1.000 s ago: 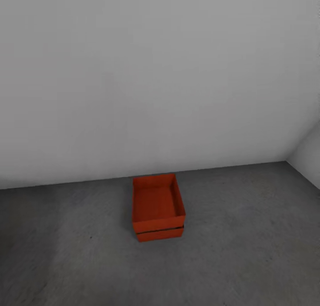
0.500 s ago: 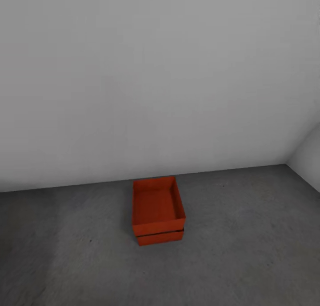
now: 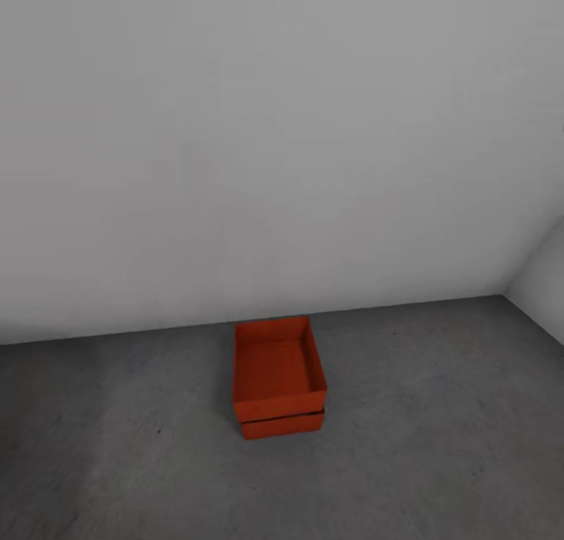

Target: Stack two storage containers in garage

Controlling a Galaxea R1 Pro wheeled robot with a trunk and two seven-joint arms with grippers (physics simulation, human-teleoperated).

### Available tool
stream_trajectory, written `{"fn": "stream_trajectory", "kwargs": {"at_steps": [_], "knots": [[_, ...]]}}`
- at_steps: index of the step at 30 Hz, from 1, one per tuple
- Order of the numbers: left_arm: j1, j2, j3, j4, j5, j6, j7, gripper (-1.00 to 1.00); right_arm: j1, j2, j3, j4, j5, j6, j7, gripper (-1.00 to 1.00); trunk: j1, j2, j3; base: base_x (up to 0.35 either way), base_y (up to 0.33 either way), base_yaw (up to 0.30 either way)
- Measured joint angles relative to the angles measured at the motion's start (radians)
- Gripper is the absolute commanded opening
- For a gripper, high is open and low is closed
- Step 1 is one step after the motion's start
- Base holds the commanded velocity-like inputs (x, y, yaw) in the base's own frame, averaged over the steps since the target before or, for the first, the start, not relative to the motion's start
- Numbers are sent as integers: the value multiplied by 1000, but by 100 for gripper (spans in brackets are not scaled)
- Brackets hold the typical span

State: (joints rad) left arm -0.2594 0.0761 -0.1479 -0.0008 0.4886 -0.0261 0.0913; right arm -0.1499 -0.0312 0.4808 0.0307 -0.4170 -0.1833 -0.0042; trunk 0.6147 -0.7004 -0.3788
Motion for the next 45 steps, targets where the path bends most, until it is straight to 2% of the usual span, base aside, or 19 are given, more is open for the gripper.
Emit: {"fn": "stream_trajectory", "kwargs": {"at_steps": [3, 6, 45], "knots": [[55, -20, -2, 1, 2, -6, -1, 100, 0, 0, -1, 0, 1, 0, 0, 100, 0, 0, 5, 0, 0, 0], [61, -23, -5, -1, -2, -25, -1, 100, 2, 1, -1, 0, -2, 0, -1, 100, 0, 0, 10, 0, 0, 0], [62, -19, -7, -10, -12, -42, 0, 100, 16, 2, -2, 0, 7, -9, -7, 100, 0, 0, 73, 0, 0, 4]]}}
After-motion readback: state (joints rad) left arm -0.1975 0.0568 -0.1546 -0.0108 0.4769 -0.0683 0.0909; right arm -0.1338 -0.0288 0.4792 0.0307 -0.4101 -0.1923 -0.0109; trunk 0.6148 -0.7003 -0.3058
